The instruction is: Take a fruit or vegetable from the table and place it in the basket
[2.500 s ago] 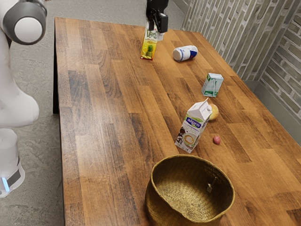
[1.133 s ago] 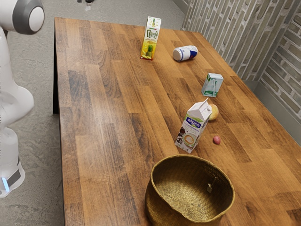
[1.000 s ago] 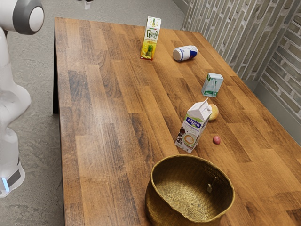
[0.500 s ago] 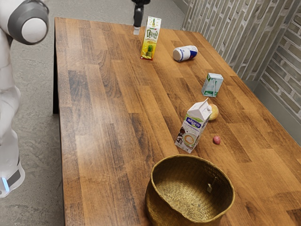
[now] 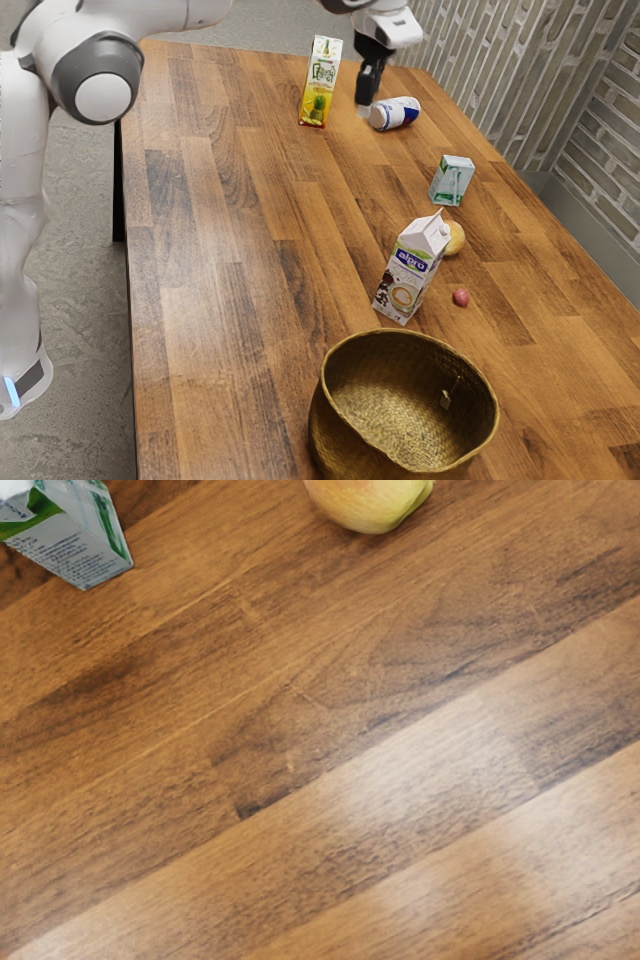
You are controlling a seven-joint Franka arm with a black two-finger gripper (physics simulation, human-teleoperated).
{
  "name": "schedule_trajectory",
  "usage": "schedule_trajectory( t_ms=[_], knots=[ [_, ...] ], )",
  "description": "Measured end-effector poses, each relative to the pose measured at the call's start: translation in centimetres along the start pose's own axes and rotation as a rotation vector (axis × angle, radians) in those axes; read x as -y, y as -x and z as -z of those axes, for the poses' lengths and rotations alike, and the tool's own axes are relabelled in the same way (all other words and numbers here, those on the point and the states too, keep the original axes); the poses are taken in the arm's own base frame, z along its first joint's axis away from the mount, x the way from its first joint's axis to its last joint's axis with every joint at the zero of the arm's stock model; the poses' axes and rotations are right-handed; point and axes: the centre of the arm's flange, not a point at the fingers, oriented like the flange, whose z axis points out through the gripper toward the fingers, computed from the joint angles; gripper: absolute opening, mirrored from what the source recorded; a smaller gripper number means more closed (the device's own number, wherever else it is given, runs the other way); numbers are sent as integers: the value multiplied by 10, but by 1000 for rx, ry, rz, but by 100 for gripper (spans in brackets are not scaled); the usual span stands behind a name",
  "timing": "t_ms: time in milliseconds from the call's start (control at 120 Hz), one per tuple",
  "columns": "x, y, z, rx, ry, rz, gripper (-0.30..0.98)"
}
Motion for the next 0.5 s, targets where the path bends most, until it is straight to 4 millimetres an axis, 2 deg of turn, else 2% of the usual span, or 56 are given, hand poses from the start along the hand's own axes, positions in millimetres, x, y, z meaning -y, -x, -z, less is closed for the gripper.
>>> schedule_trajectory(
  t_ms=[133, 350, 383, 500],
  knots=[
    [-22, -26, -4, -31, 15, -61, 67],
    [-21, -28, -9, -86, 67, -37, 67],
    [-21, -30, -16, -88, 83, -32, 67],
    [-25, -47, -66, -49, 140, -27, 67]
  ],
)
